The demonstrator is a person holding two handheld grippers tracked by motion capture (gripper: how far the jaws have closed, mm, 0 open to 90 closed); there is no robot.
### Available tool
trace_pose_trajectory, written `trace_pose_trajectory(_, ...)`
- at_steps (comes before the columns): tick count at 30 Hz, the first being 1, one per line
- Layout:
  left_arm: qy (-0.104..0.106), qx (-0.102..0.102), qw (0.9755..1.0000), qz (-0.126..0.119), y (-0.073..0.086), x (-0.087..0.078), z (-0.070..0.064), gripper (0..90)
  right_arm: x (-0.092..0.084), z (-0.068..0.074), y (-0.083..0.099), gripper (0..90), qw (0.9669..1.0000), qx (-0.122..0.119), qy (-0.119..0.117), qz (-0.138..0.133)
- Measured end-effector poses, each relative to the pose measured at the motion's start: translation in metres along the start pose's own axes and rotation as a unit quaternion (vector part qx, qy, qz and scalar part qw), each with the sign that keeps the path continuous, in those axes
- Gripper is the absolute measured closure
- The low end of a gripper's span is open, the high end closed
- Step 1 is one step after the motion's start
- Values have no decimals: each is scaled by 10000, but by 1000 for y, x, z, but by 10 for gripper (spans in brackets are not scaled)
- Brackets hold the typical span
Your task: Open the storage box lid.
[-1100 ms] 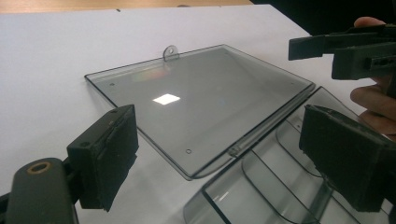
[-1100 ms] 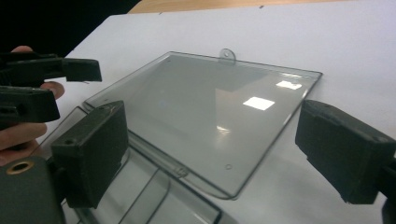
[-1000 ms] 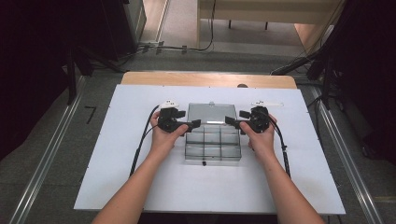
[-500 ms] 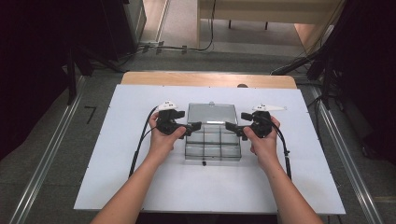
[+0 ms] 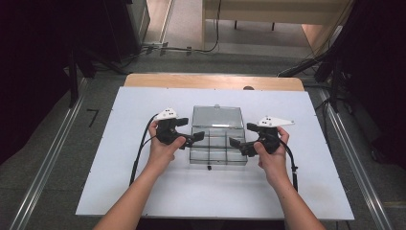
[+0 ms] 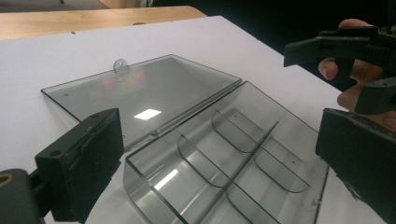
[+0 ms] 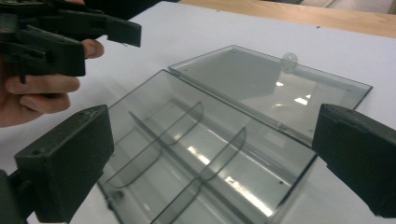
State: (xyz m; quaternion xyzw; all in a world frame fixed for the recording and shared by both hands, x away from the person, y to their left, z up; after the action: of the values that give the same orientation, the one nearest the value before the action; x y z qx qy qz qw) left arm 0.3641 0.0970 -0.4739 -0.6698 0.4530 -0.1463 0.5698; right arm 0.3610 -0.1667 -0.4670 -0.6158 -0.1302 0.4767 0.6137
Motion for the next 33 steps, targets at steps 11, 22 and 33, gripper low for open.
trace_pose_trajectory(11,144,151,9998,0,12,-17,-17,0,-15,17,18,0,9998,-165,42,-43)
trace_pose_trajectory(22,125,251,9995,-136,25,-44,-28,0,-27,36,30,0,9995,-250,-195,-64)
trace_pose_trajectory(33,114,258,9993,-225,43,-71,-35,0,-30,56,39,0,9985,-362,-409,15)
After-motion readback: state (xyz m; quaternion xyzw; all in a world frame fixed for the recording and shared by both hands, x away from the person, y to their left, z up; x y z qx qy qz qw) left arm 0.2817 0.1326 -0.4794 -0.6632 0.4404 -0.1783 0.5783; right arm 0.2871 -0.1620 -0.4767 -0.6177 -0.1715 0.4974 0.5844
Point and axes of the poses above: each handheld gripper's, and its own axes: x roughly forward along the jaws, y roughly out of its underside, z roughly to its left, the point moved 4 cm from there along x, roughly forward along the jaws, and after that the axes turned 3 degrees about -z, right-handed, at the moved point
